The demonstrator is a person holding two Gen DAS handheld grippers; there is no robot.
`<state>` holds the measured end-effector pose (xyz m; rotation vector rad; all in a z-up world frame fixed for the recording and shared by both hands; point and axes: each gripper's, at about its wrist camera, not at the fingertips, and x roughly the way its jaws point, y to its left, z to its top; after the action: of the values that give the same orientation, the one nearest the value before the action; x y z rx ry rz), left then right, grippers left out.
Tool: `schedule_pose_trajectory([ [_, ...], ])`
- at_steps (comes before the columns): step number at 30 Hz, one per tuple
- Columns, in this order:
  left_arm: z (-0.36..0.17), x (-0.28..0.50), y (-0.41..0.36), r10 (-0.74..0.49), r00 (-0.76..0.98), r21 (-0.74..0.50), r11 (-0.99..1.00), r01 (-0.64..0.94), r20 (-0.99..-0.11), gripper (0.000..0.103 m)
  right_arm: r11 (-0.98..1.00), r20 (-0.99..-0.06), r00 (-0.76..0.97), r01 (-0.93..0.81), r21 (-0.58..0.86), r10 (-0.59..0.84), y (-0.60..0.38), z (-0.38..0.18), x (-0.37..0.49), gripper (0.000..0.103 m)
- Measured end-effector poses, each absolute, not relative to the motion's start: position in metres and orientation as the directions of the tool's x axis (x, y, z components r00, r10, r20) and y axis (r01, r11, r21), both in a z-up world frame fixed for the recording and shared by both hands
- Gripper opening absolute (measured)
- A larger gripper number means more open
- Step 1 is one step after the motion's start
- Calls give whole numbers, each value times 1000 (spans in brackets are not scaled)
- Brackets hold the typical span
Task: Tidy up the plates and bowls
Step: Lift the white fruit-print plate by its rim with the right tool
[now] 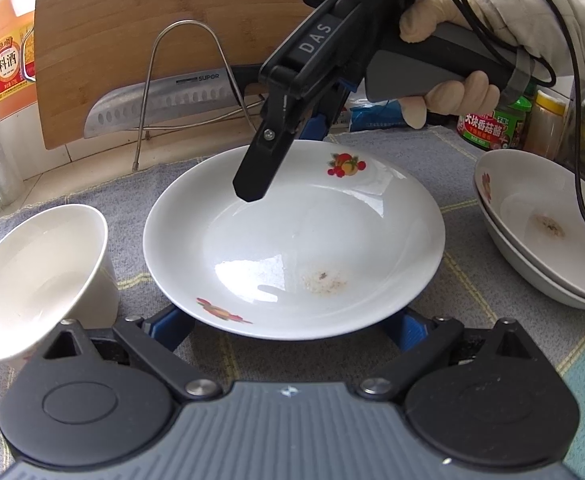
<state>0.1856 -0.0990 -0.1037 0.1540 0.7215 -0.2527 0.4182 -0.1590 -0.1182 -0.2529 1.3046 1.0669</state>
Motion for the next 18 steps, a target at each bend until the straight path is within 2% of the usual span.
schedule_pose_trajectory([
  [18,-79,164,-100,-215,713,81,931,356,-667,98,563,-851,-65,-723,400,521,-174,-97,385,103],
])
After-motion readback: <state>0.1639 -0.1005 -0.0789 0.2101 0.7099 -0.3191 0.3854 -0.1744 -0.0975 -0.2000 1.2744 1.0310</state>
